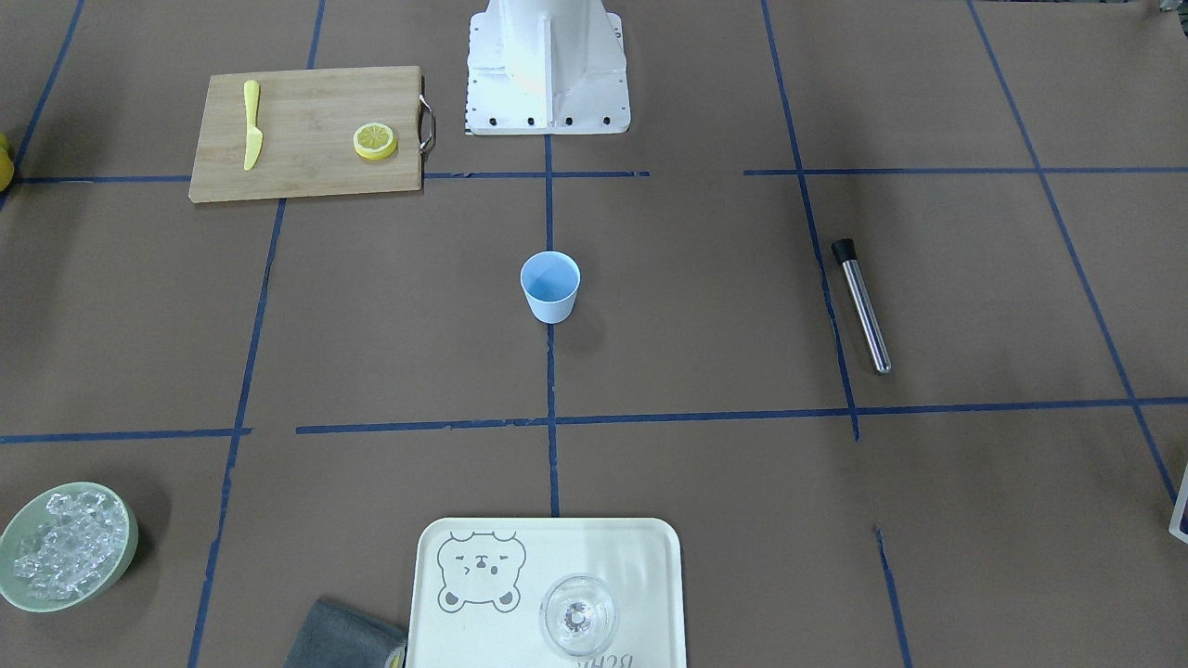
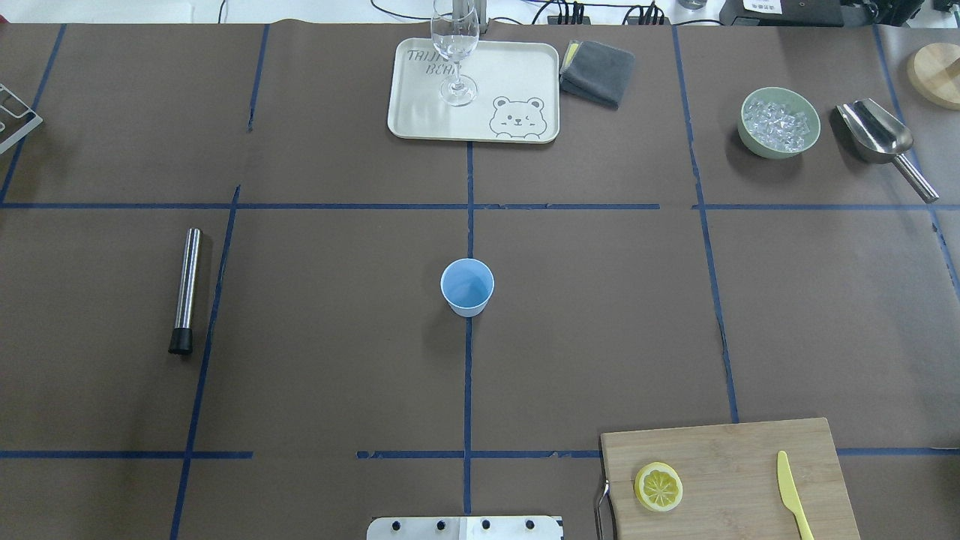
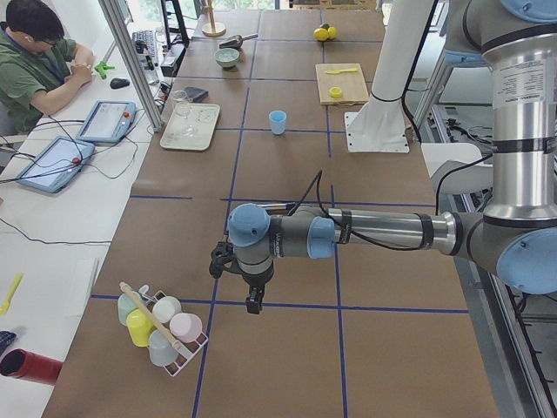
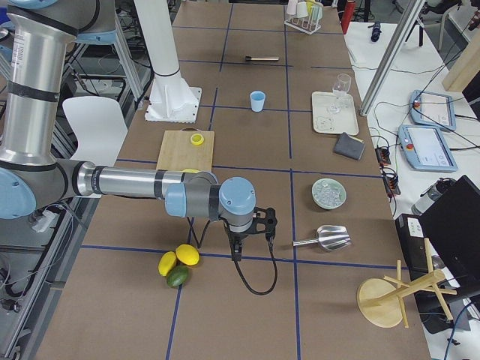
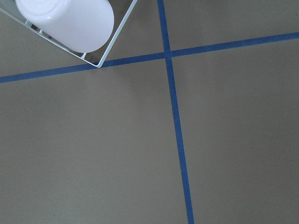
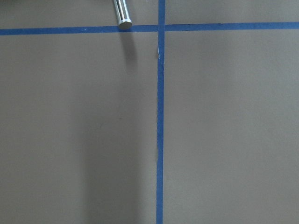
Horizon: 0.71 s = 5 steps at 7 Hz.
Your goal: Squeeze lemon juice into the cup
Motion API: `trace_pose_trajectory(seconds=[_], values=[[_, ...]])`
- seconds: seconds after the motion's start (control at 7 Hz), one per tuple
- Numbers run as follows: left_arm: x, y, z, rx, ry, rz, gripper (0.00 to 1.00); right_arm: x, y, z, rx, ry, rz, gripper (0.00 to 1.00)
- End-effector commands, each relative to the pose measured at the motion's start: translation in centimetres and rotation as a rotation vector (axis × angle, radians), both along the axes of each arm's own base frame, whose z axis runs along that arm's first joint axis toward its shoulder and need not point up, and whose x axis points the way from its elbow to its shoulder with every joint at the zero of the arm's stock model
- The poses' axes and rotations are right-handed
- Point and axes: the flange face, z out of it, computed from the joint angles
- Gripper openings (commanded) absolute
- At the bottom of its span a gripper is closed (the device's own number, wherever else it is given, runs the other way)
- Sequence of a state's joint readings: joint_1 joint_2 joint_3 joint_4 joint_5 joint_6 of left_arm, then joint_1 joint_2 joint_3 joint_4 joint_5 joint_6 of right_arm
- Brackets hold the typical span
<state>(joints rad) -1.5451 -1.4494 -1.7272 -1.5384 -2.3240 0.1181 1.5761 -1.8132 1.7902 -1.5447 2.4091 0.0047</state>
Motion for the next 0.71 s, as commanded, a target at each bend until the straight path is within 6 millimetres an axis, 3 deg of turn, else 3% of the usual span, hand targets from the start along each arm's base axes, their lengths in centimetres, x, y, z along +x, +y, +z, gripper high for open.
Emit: trace_pose_trajectory(seconds=[0.0, 0.14, 0.29, 0.43, 0.57], values=[[0.0, 0.0, -0.1, 0.005, 0.000, 0.000, 1.00, 0.0, -0.1, -0.6, 0.008, 0.001, 0.006, 1.00], [0.1, -0.2, -1.2, 0.029, 0.001, 0.002, 1.00, 0.0, -0.7, -1.9, 0.030, -0.008, 0.010, 1.00], [0.1, -0.4, -3.6, 0.079, 0.002, 0.001, 1.00, -0.3, -2.6, -7.2, 0.141, -0.006, 0.004, 1.00], [0.1, -0.5, -5.8, 0.120, 0.003, -0.001, 1.00, -1.2, -2.9, -9.2, 0.161, -0.024, -0.008, 1.00], [0.1, -0.7, -7.0, 0.145, 0.004, -0.003, 1.00, -1.9, -4.5, -10.9, 0.188, -0.064, -0.018, 1.00]])
